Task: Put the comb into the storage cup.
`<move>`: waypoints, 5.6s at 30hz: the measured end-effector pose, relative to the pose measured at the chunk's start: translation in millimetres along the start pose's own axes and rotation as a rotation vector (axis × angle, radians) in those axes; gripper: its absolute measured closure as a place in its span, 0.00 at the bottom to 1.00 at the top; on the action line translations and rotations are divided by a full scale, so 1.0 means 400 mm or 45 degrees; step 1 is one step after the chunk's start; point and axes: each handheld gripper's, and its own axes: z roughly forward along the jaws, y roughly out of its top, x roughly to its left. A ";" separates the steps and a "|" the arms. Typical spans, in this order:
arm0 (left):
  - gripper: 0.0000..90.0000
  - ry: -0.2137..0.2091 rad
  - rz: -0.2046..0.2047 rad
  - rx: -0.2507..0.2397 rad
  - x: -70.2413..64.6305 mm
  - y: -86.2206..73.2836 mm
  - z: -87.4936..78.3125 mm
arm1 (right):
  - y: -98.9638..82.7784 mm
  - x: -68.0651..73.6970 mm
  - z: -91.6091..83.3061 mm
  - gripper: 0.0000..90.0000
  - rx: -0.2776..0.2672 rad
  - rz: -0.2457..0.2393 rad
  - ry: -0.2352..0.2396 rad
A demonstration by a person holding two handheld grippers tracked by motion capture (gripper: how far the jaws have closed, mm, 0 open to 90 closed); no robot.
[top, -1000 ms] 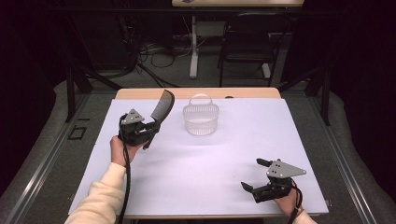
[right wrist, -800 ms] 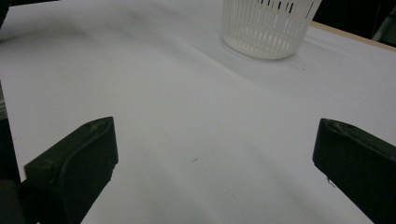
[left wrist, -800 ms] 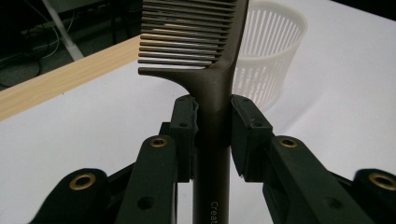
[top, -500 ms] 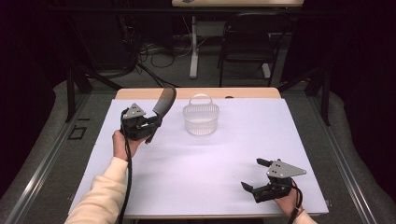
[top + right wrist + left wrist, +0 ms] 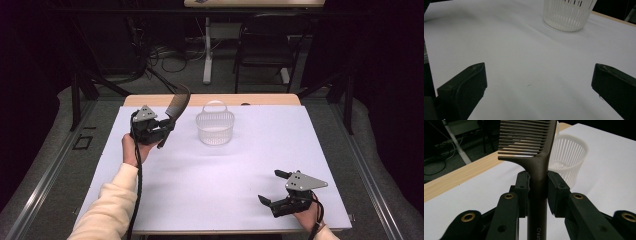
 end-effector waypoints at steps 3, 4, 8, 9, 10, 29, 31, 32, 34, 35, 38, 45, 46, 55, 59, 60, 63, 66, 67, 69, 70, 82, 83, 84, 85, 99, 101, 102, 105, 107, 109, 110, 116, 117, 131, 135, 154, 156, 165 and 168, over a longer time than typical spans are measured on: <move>0.80 -0.001 0.000 -0.007 0.002 0.007 0.004 | 0.000 -0.001 -0.001 0.00 0.002 0.000 -0.002; 0.80 -0.005 0.005 -0.010 0.003 0.010 0.005 | 0.000 -0.001 -0.001 0.00 -0.001 0.002 -0.001; 0.80 -0.009 0.014 -0.010 0.002 0.017 0.009 | 0.000 0.000 0.000 0.00 -0.001 0.003 -0.001; 0.80 -0.009 0.015 -0.011 0.002 0.018 0.010 | 0.000 -0.001 0.000 0.00 0.001 0.003 -0.002; 0.80 -0.014 0.017 -0.009 0.002 0.020 0.011 | 0.000 -0.001 0.000 0.00 0.002 0.003 -0.001; 0.80 -0.026 0.042 -0.026 -0.004 0.052 0.036 | 0.000 -0.001 -0.001 0.00 0.001 0.001 -0.002; 0.80 -0.026 0.037 -0.027 -0.003 0.056 0.040 | 0.000 -0.001 -0.001 0.00 0.001 0.000 -0.002; 0.80 -0.025 0.036 -0.031 -0.002 0.057 0.042 | 0.000 -0.001 -0.001 0.00 0.001 0.002 -0.002; 0.80 -0.026 0.035 -0.032 -0.002 0.061 0.045 | 0.000 -0.001 -0.001 0.00 0.002 0.001 -0.002; 0.80 -0.028 0.036 -0.035 -0.002 0.062 0.046 | 0.000 -0.001 -0.001 0.00 0.002 -0.001 -0.001; 0.80 -0.029 0.040 -0.034 -0.003 0.067 0.050 | 0.000 -0.001 -0.001 0.00 0.001 0.000 -0.002; 0.80 -0.032 0.057 -0.037 -0.008 0.080 0.058 | 0.000 -0.001 -0.001 0.00 0.000 0.000 0.000; 0.80 -0.034 0.060 -0.039 -0.009 0.081 0.059 | 0.000 -0.001 -0.001 0.00 0.002 0.001 -0.001; 0.80 -0.044 0.065 -0.048 -0.014 0.093 0.074 | 0.000 -0.001 -0.001 0.00 0.000 0.000 0.000; 0.80 -0.050 0.076 -0.050 -0.019 0.101 0.081 | 0.000 -0.001 0.000 0.00 0.000 0.001 0.000; 0.80 -0.054 0.078 -0.052 -0.020 0.103 0.082 | 0.000 -0.001 0.000 0.00 0.000 0.000 0.000; 0.80 -0.057 0.085 -0.059 -0.024 0.109 0.087 | 0.000 -0.001 0.000 0.00 0.008 0.000 0.002; 0.80 -0.061 0.086 -0.064 -0.027 0.112 0.093 | 0.000 0.000 0.000 0.00 0.012 -0.004 0.005; 0.80 -0.061 0.090 -0.061 -0.028 0.113 0.095 | 0.000 -0.001 0.000 0.00 0.012 -0.005 0.005; 0.80 -0.065 0.095 -0.059 -0.029 0.114 0.100 | 0.000 -0.001 0.000 0.00 0.014 -0.002 0.006; 0.80 -0.066 0.093 -0.062 -0.030 0.116 0.103 | 0.000 -0.001 0.000 0.00 0.014 -0.001 0.006; 0.80 -0.076 0.120 -0.087 -0.042 0.139 0.115 | 0.000 0.000 0.000 0.00 0.015 -0.005 0.006; 0.80 -0.079 0.123 -0.086 -0.042 0.140 0.116 | 0.000 0.000 0.000 0.00 0.014 -0.006 0.006; 0.80 -0.080 0.126 -0.088 -0.043 0.141 0.118 | 0.000 0.000 0.000 0.00 0.013 -0.006 0.006; 0.80 -0.083 0.130 -0.088 -0.044 0.142 0.120 | 0.000 0.000 0.000 0.00 0.014 -0.006 0.005; 0.80 -0.107 0.188 -0.106 -0.056 0.163 0.145 | -0.001 -0.001 0.001 0.00 0.017 -0.012 0.003; 0.80 -0.113 0.186 -0.110 -0.058 0.166 0.148 | -0.001 -0.002 0.001 0.00 0.018 -0.012 0.003; 0.80 -0.113 0.190 -0.113 -0.058 0.168 0.150 | -0.001 -0.002 0.000 0.00 0.019 -0.014 0.003; 0.80 -0.117 0.196 -0.121 -0.059 0.171 0.153 | -0.001 -0.002 0.000 0.00 0.020 -0.015 0.003; 0.80 -0.126 0.201 -0.126 -0.059 0.173 0.154 | -0.001 -0.002 0.000 0.00 0.019 -0.013 0.002; 0.80 -0.131 0.205 -0.130 -0.060 0.175 0.156 | -0.001 -0.002 0.000 0.00 0.020 -0.015 0.002; 0.80 -0.132 0.210 -0.133 -0.060 0.176 0.157 | -0.001 -0.002 0.000 0.00 0.019 -0.014 0.001; 0.80 -0.138 0.228 -0.141 -0.062 0.182 0.164 | -0.001 -0.001 0.000 0.00 0.020 -0.012 0.000; 0.80 -0.139 0.230 -0.141 -0.063 0.184 0.166 | -0.001 -0.001 0.000 0.00 0.022 -0.013 -0.001; 0.80 -0.149 0.257 -0.162 -0.074 0.198 0.181 | -0.001 -0.002 -0.001 0.00 0.021 -0.014 -0.001; 0.80 -0.146 0.259 -0.165 -0.075 0.199 0.184 | -0.002 -0.002 0.000 0.00 0.022 -0.015 0.000; 0.80 -0.159 0.267 -0.216 -0.093 0.204 0.210 | -0.001 -0.001 -0.001 0.00 0.021 -0.018 -0.004; 0.80 -0.160 0.267 -0.217 -0.097 0.205 0.213 | -0.001 -0.001 -0.001 0.00 0.020 -0.017 -0.003; 0.80 -0.174 0.272 -0.242 -0.105 0.205 0.226 | -0.001 0.000 -0.001 0.00 0.022 -0.014 -0.002; 0.80 -0.178 0.265 -0.253 -0.108 0.205 0.231 | -0.001 0.000 -0.001 0.00 0.021 -0.013 -0.002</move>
